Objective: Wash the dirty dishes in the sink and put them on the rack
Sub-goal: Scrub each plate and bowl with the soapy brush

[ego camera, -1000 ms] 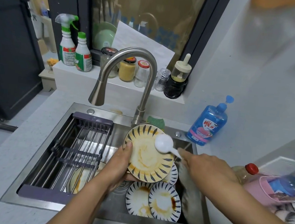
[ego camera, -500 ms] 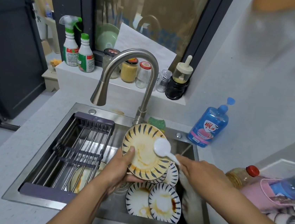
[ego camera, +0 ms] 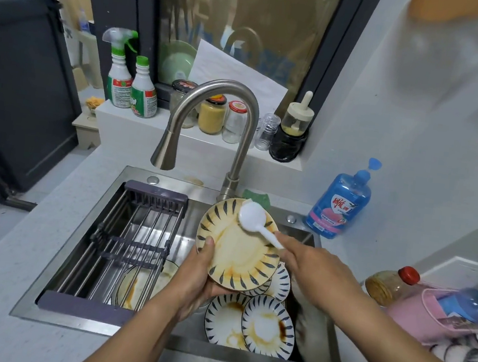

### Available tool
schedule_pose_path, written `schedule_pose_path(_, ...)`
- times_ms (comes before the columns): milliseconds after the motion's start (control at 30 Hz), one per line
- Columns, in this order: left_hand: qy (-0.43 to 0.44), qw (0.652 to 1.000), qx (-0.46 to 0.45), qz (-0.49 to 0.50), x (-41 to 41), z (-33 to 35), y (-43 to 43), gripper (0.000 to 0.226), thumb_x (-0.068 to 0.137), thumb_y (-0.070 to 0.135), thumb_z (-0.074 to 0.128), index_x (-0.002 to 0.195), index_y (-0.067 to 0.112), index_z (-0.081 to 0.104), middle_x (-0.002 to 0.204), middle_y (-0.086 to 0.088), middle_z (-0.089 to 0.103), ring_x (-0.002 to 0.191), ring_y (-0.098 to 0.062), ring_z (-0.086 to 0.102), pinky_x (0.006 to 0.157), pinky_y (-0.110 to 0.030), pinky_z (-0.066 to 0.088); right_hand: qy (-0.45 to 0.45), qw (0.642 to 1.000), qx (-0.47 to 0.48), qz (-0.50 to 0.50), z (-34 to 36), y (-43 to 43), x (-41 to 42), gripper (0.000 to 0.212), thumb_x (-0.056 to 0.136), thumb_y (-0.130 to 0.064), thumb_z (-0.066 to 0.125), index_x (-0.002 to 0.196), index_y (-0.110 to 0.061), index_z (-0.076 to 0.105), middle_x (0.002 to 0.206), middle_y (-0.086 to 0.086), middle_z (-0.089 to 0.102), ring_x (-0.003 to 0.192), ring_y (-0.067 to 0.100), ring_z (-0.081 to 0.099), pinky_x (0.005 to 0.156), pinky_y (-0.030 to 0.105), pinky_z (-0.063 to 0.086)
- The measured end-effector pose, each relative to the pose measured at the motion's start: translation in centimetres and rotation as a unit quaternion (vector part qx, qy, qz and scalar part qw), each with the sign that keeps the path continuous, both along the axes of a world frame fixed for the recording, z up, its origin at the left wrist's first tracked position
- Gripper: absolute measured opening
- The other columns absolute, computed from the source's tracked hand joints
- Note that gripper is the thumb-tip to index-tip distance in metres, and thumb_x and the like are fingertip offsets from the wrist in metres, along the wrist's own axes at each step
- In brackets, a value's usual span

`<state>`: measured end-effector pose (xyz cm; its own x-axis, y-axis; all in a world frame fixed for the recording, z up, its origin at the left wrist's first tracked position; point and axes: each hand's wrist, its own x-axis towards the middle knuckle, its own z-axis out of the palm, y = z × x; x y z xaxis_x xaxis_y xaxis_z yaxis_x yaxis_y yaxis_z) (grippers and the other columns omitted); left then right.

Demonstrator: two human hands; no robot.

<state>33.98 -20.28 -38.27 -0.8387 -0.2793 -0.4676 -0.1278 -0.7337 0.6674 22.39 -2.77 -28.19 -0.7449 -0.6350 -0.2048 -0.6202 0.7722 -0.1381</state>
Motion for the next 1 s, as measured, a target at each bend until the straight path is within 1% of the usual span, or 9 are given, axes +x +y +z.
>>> schedule_pose_path(167,-0.005,0.995,0.080,0.060,-0.2,0.2,-1.5,0.055,0.106,0.050,0.035,0.140,0.010,0.049,0.117,-0.020,0.073,0.104,-0.041,0.072,0.074,-0.056,0.062,-0.152,0.945,-0.247,-0.150,-1.6,-0.3,-0.3,0.036,0.099,-0.056,0.052,0.128,-0.036,0.060,0.088,-0.007,0.068,0.061,0.006,0.058,0.055,0.026,0.047)
schedule_pose_path(300,-0.019,0.993,0.106,0.047,0.0,0.7,-1.3,0.055,0.105,0.051,0.036,0.138,0.010,0.052,0.122,-0.023,0.070,0.107,-0.042,0.071,0.080,-0.058,0.061,-0.298,0.830,-0.389,-0.267,-2.4,-1.8,-0.3,0.040,0.087,-0.047,0.076,0.091,-0.009,0.063,0.058,0.001,0.052,0.043,0.013,0.042,0.041,0.026,0.038)
schedule_pose_path(467,-0.027,0.998,0.058,-0.011,0.6,0.5,-1.2,0.057,0.103,0.052,0.037,0.134,0.008,0.055,0.120,-0.021,0.072,0.110,-0.039,0.070,0.090,-0.060,0.055,-0.414,0.749,-0.400,-0.328,-3.7,-3.0,-0.3,0.020,0.090,-0.017,0.071,0.101,-0.004,0.060,0.062,0.004,0.054,0.043,0.010,0.041,0.038,0.021,0.035)
schedule_pose_path(567,-0.036,0.995,-0.089,-0.033,1.0,0.2,-1.7,0.077,0.090,0.061,0.052,0.152,0.017,0.039,0.137,-0.009,0.065,0.120,-0.032,0.066,0.102,-0.056,0.052,-0.440,0.697,-0.420,-0.379,-4.0,-3.7,-0.8,0.009,0.091,-0.004,0.060,0.099,-0.006,0.056,0.057,0.002,0.048,0.038,0.008,0.040,0.033,0.017,0.035)
schedule_pose_path(667,-0.026,0.909,-0.401,-0.107,1.7,-0.2,-2.8,0.093,0.080,0.082,0.054,0.156,0.056,0.006,0.160,0.025,0.013,0.153,-0.014,0.019,0.123,-0.052,0.022,-0.431,0.705,-0.404,-0.392,-3.9,-4.2,-1.3,0.004,0.091,-0.005,0.057,0.094,-0.004,0.056,0.051,0.003,0.048,0.037,0.010,0.040,0.034,0.018,0.037)
schedule_pose_path(733,-0.012,0.827,-0.531,-0.184,1.8,-0.5,-3.6,0.096,0.073,0.086,0.058,0.153,0.060,0.013,0.165,0.027,0.004,0.154,-0.003,-0.005,0.126,-0.048,0.006,-0.423,0.722,-0.379,-0.395,-3.7,-4.4,-1.7,0.006,0.092,-0.007,0.058,0.093,-0.001,0.057,0.055,0.008,0.052,0.037,0.011,0.041,0.035,0.019,0.039)
schedule_pose_path(800,-0.006,0.744,-0.618,-0.254,1.5,0.0,-3.4,0.092,0.074,0.069,0.075,0.151,0.059,0.026,0.165,0.021,0.018,0.153,-0.004,0.001,0.125,-0.038,0.006,-0.426,0.725,-0.364,-0.401,-3.6,-4.6,-1.9,0.015,0.093,-0.008,0.058,0.096,0.007,0.060,0.072,0.020,0.060,0.034,0.010,0.043,0.034,0.018,0.041)
schedule_pose_path(900,0.046,0.662,-0.709,-0.236,0.6,0.9,-2.0,0.078,0.087,0.030,0.078,0.145,0.061,0.037,0.149,0.027,0.048,0.137,0.000,0.043,0.111,-0.021,0.035,-0.429,0.743,-0.329,-0.394,-3.2,-5.3,-1.5,0.019,0.095,-0.010,0.058,0.099,0.008,0.061,0.078,0.022,0.060,0.033,0.009,0.043,0.034,0.017,0.040)
schedule_pose_path(1000,0.065,0.712,-0.674,-0.186,-0.2,0.8,-1.2,0.079,0.084,0.005,0.068,0.133,0.065,0.049,0.108,0.034,0.067,0.094,0.009,0.060,0.081,-0.015,0.049,-0.424,0.772,-0.309,-0.358,-2.4,-5.6,-1.3,0.031,0.097,-0.024,0.062,0.105,0.005,0.063,0.073,0.017,0.065,0.035,0.010,0.044,0.035,0.019,0.041)
